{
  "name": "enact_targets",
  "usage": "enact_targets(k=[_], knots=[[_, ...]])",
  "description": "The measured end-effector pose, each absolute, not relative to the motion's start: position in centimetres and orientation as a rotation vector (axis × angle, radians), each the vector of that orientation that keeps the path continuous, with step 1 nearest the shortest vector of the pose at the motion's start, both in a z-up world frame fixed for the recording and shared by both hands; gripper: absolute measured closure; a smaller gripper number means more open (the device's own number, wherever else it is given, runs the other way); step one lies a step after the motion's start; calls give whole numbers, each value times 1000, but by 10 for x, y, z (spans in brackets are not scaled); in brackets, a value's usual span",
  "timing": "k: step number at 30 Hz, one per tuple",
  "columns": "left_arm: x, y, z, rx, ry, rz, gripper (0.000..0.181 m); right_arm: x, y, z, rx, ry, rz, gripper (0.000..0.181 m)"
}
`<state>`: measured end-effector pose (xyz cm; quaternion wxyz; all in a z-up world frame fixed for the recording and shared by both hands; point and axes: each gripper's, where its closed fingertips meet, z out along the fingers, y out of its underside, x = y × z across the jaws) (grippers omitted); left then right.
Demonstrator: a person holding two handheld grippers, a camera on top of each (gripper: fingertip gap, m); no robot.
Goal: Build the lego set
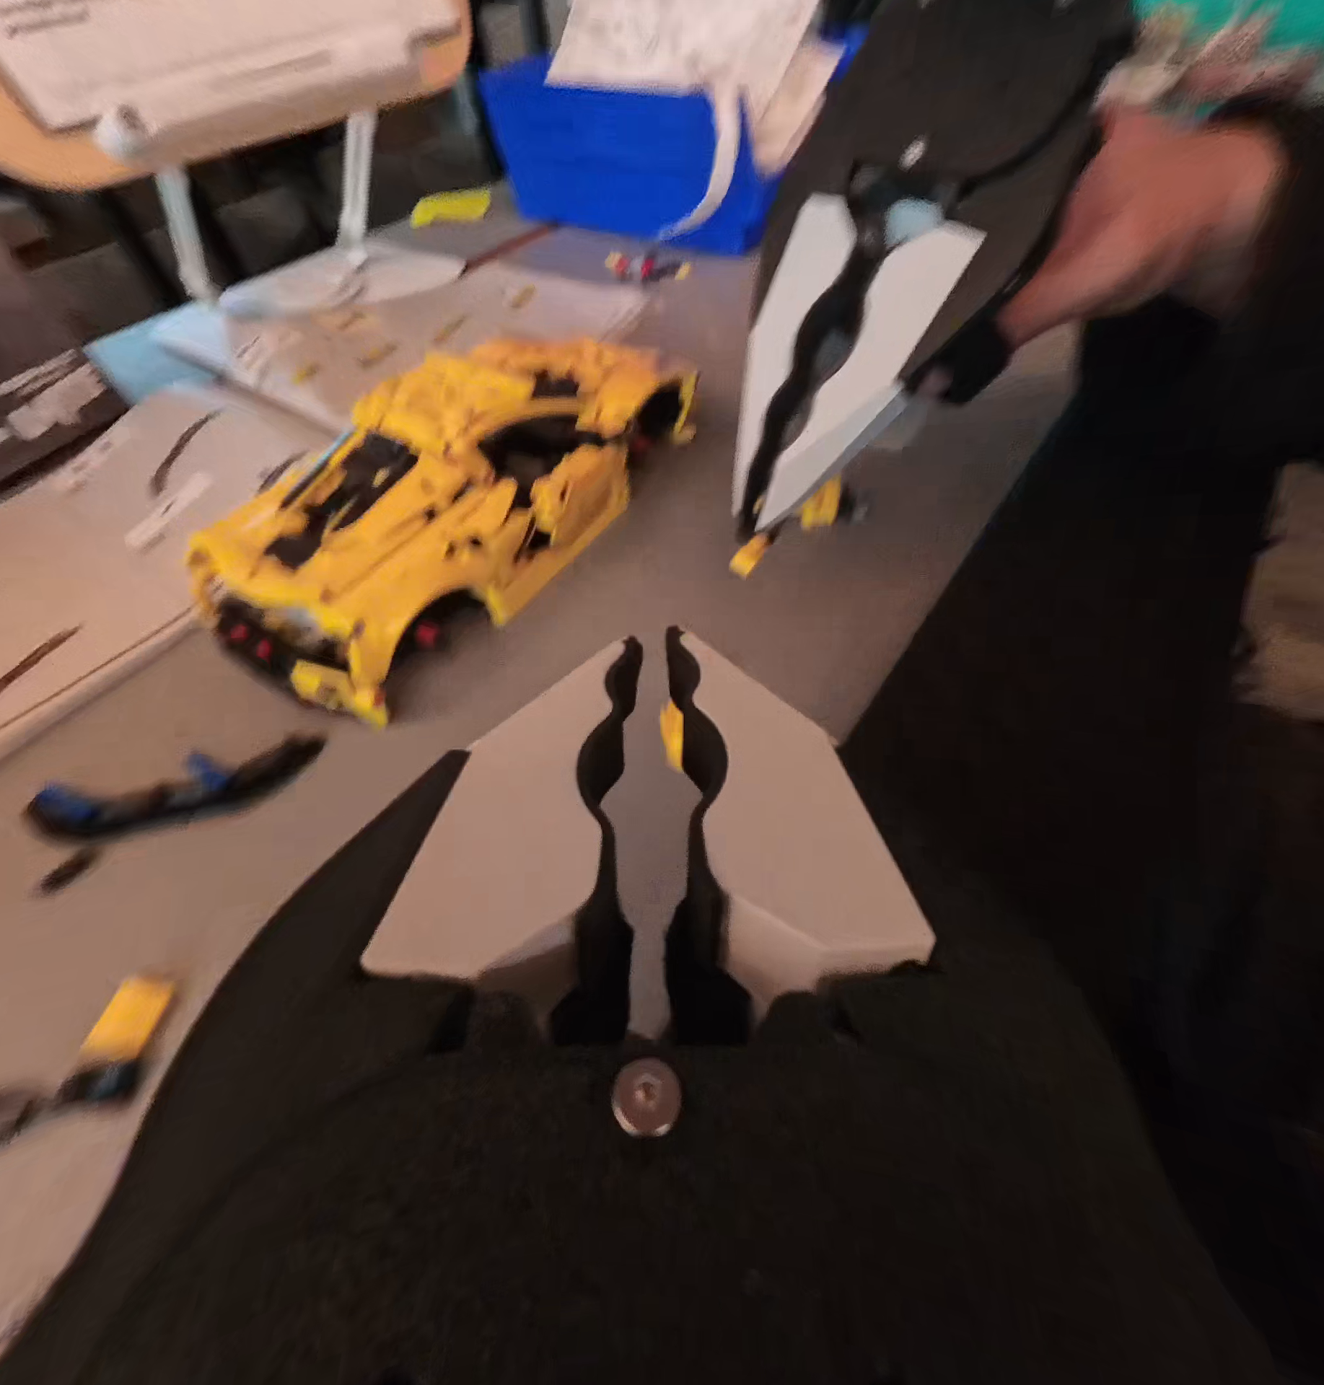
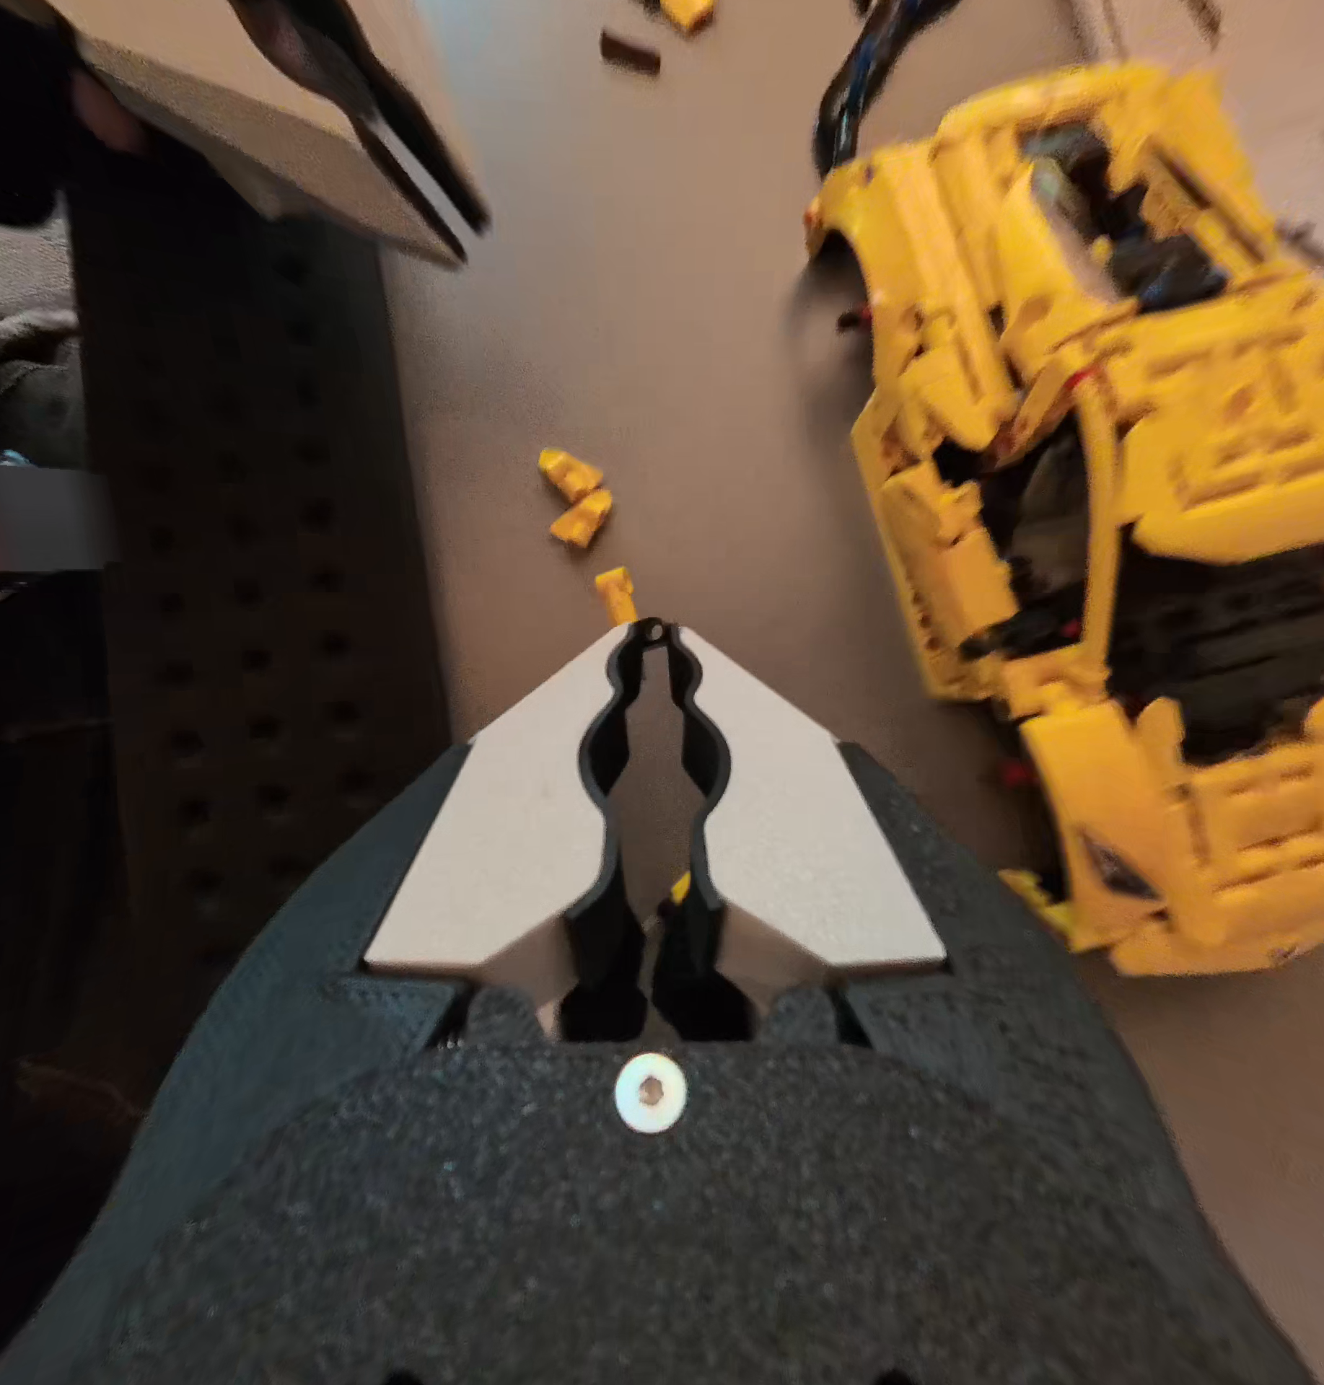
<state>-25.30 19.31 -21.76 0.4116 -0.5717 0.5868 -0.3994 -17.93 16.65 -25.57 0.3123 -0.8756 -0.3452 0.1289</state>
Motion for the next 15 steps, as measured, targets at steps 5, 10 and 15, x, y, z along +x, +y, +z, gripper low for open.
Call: enact_targets(k=[5, 10, 15], knots=[[-201, 214, -203, -1519, 1599, -1400, 153, -173, 210, -233, -2177, -897, 466, 174], [-203, 241, -164, -1336, 1169, -1594, 148, -166, 227, -201, -1918, -579, 632, 175], [-197, 239, -168, -1375, 1175, -1645, 148, -154, 231, -170, -1749, -448, 702, 175]])
